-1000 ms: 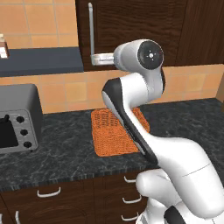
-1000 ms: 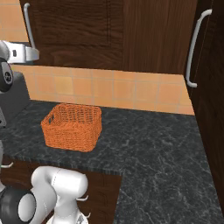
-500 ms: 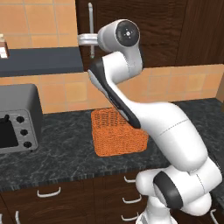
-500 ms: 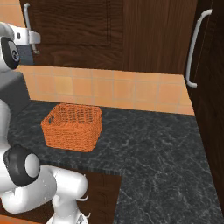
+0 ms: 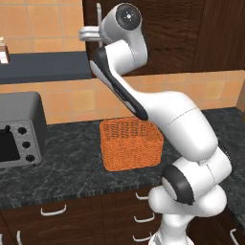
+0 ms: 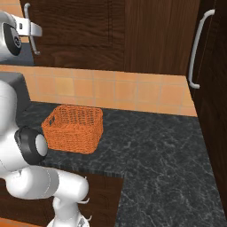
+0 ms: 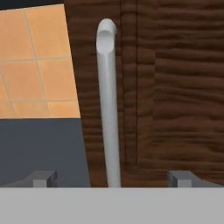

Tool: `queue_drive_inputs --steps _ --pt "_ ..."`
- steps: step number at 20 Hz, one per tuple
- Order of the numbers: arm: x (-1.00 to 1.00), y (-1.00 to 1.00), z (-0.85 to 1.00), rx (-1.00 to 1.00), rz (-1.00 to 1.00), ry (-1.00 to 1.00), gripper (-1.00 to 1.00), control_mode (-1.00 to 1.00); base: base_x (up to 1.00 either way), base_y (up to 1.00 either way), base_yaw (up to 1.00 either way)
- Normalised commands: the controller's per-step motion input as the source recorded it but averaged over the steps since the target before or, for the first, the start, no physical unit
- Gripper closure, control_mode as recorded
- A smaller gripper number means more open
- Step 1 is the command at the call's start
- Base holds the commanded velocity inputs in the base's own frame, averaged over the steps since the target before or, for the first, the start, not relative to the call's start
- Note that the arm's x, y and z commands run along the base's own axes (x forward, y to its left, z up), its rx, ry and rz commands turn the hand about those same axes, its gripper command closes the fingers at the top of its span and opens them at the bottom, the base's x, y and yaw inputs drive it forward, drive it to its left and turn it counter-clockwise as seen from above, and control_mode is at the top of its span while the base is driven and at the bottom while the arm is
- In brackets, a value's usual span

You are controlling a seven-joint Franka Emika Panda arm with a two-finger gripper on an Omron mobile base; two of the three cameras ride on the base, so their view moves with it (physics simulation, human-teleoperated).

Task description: Open the cabinet, pick up the bread from the cabinet and place it in the basket. Then move the basket to the dining counter.

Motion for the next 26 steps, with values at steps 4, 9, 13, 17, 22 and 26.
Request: queue_drive_inputs --steps 4,9,13,17,22,26 --pt "0.34 0.02 -0.24 0.0 0.0 0.0 -1.0 -1.0 0.0 0.0 0.0" --pt "0.48 0.01 0.0 0.0 0.0 0.0 -1.0 -1.0 0.0 0.0 0.0" --pt "0.46 0.05 -0.07 0.0 0.0 0.0 -1.0 -1.0 0.0 0.0 0.0" --pt "0.45 0.19 -0.11 0.0 0.0 0.0 -1.0 -1.0 0.0 0.0 0.0" --pt "0.29 0.19 -0.2 0.0 0.0 -0.04 1.0 -1.0 0.0 0.0 0.0" --pt "0.04 0.0 -0.58 0.0 0.0 -0.21 1.0 -1.0 0.0 0.0 0.0"
